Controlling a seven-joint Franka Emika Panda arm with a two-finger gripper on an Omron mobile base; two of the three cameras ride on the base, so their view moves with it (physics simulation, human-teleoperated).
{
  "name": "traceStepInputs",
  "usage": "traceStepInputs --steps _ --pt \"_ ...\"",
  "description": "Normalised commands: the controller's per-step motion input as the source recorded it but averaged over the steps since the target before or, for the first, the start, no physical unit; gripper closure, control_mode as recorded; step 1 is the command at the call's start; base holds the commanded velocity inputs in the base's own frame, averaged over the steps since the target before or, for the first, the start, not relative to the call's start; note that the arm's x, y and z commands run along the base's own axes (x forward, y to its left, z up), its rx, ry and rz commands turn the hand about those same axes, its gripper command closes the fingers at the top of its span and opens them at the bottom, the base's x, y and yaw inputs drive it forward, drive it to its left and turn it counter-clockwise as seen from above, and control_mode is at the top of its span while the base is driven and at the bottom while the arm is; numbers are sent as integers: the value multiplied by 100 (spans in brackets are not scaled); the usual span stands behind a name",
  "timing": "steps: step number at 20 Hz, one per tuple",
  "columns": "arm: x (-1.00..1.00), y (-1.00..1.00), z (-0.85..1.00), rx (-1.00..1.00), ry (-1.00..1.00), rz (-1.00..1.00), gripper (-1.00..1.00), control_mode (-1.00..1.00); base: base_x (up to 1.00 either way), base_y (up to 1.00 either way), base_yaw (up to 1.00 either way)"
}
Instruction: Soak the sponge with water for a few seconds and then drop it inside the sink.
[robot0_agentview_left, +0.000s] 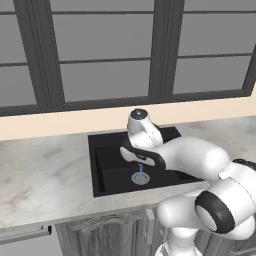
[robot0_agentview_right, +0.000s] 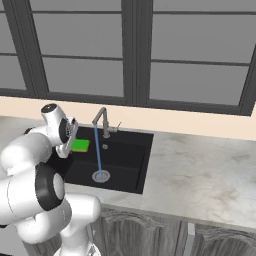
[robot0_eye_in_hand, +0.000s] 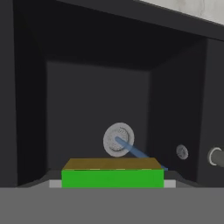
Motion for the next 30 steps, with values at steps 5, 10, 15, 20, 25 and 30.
traceStepInputs --steps 5,10,15,20,25,30 --pt "34 0 -9 0 0 0 100 -100 0 0 0" --pt "8 0 -5 0 0 0 100 -100 0 0 0" --pt "16 0 -15 0 7 0 100 -100 0 0 0" --pt "22 0 -23 0 8 0 100 -100 0 0 0" --pt "10 0 -2 0 5 0 100 -100 0 0 0" --pt "17 0 0 -2 1 0 100 -100 0 0 0"
